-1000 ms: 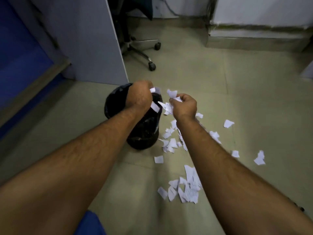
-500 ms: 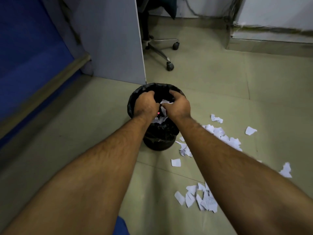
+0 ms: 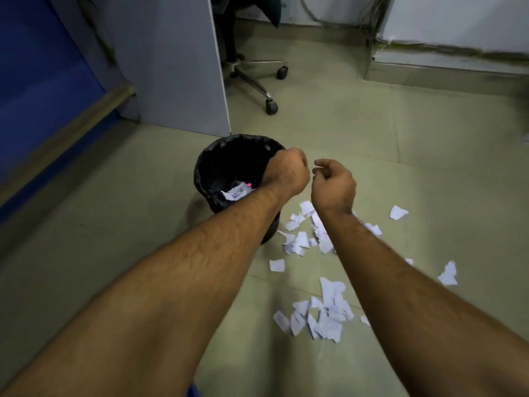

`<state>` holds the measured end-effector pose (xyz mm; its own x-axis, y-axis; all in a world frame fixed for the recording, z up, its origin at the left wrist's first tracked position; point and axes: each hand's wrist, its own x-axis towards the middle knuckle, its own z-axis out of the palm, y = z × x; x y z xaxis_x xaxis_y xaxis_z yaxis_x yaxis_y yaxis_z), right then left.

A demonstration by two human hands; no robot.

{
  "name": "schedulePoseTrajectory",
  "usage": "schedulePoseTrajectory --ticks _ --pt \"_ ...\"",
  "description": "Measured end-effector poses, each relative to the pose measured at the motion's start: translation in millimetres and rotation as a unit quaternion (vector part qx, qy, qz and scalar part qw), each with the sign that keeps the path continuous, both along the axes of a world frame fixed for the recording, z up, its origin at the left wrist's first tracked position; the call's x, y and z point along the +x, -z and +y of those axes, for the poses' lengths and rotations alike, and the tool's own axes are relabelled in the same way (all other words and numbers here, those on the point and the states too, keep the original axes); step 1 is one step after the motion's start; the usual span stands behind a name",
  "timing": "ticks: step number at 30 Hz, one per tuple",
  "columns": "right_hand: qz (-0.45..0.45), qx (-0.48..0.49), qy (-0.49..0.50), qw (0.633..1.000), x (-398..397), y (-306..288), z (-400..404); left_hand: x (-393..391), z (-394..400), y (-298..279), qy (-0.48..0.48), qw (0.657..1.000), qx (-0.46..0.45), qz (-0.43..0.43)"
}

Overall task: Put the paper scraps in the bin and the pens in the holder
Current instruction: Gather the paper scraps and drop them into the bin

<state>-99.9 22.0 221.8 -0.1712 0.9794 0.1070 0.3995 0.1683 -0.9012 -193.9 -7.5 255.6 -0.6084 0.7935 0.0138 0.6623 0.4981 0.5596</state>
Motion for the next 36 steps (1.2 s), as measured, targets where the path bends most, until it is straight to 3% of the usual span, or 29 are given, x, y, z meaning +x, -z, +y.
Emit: schedulePoseTrajectory --ticks 6,10,16,19,21,24,27,30,33,36 --pt "-0.067 -0.024 0.072 0.995 95.1 68.0 -1.2 89.6 6.9 58.3 -0.029 0.995 -0.041 -0.090" --pt "-0.172 -0.086 0.063 0.979 163.2 151.1 -28.9 147.5 -23.1 139.8 -0.019 0.983 -0.149 -0.100" --pt "-0.408 -0.083 0.080 0.906 211.9 227.4 -67.2 189.7 -88.1 218.7 -0.042 0.963 -0.264 -0.032" --pt "-0.409 -0.142 0.113 0.894 219.7 236.0 -72.8 197.4 -108.9 241.6 -0.071 0.954 -0.290 -0.006" --pt "-0.391 -0.183 0.105 0.896 218.4 240.3 -73.2 202.1 -115.8 253.8 -0.096 0.948 -0.303 -0.036" --pt "-0.323 -0.109 0.008 0.940 210.1 244.2 -77.0 215.1 -109.7 265.4 -0.097 0.954 -0.278 -0.054" --pt "-0.257 -0.069 -0.018 0.964 215.1 241.4 -77.5 228.0 -96.8 270.8 -0.001 0.984 -0.175 -0.038" --pt "-0.317 -0.055 0.052 0.946 242.4 241.0 -69.2 232.8 -97.0 269.6 0.047 0.993 -0.101 -0.034" --pt "-0.381 -0.158 0.113 0.904 268.5 243.3 -62.8 236.0 -102.5 274.3 0.013 0.994 -0.105 0.033" --pt "-0.326 -0.164 0.083 0.927 263.5 246.5 -64.5 244.1 -95.7 273.6 0.016 0.991 -0.131 -0.014"
